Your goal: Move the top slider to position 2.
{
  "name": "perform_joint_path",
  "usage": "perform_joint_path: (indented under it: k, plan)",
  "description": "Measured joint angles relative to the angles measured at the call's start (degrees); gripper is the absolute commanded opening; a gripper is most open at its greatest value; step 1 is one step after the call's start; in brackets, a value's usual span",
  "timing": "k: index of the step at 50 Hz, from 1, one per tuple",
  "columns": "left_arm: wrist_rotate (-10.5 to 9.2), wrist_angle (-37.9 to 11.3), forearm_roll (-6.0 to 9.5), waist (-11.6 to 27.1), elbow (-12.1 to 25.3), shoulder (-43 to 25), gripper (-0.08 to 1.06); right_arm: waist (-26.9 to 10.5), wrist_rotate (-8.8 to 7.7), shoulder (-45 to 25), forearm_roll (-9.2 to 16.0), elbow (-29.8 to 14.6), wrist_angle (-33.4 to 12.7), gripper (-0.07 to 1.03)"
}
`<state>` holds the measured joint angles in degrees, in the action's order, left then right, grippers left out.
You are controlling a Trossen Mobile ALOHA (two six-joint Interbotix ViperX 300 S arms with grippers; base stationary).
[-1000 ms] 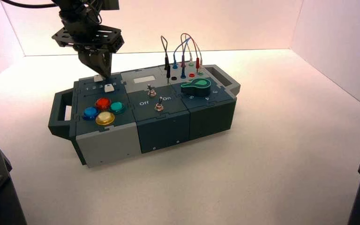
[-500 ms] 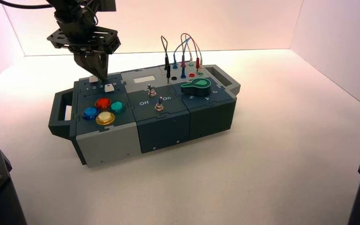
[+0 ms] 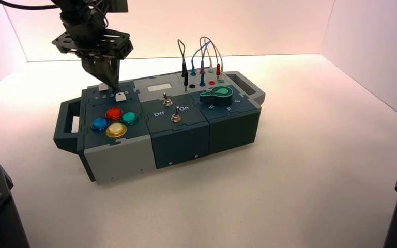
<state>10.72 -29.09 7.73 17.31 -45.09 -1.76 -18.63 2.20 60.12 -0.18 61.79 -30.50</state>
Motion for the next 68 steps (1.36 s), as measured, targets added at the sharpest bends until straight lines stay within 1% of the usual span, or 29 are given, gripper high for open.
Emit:
perform_joint_path:
  k: [8,11,14,25,26,35,41,43,48,53,68]
  plan:
    - [-0.7,-0.6,0.35,2.7,0.6,0.3,-0.03,0.0,0.0,0.0,-0.1,-0.1,0.0,-0.02]
    - [-1.32,-1.8,0.44,4.0,1.1,0.9,-0.03,0.0,-0.09,0.0,0.0,0.0,-0.1,-0.02]
    - [-1.41,-3.1,0.44,4.3,1.2,1.7,-0.03,0.0,0.0,0.0,0.0,-0.1,-0.1,-0.02]
    - [-1.58,-8.3,0.0,4.1,1.2,6.6,-0.03,0.0,0.09,0.0,0.2,0.0,-0.6,-0.02]
    - [-1.58,-9.4,0.0,4.1,1.1,7.6,-0.03,0.0,0.09,0.0,0.3,0.0,-0.6,-0.02]
    - [-1.85,-13.5,-0.7,3.7,-0.8,11.2,-0.03,0.0,0.09,0.0,0.6,0.0,-0.8,-0.03]
    - [-1.85,-14.3,-1.32,2.9,-2.6,11.5,-0.03,0.0,0.09,-0.2,0.9,-0.1,-1.0,-0.02]
    - [-1.93,-14.4,-2.2,1.8,-4.2,11.5,-0.03,0.0,0.09,-0.6,0.9,0.0,-1.0,-0.02]
    - [-1.85,-14.7,-3.16,0.1,-5.8,11.7,-0.03,0.0,0.09,-1.3,1.1,0.0,-1.1,-0.02]
    - [-1.93,-14.9,-3.25,-0.6,-5.9,12.0,-0.03,0.0,0.09,-2.3,1.2,-0.1,-1.1,-0.02]
    - [-1.93,-16.7,-3.25,-0.4,-5.2,13.0,-0.03,0.0,0.09,-4.7,1.8,-0.1,-1.1,-0.02]
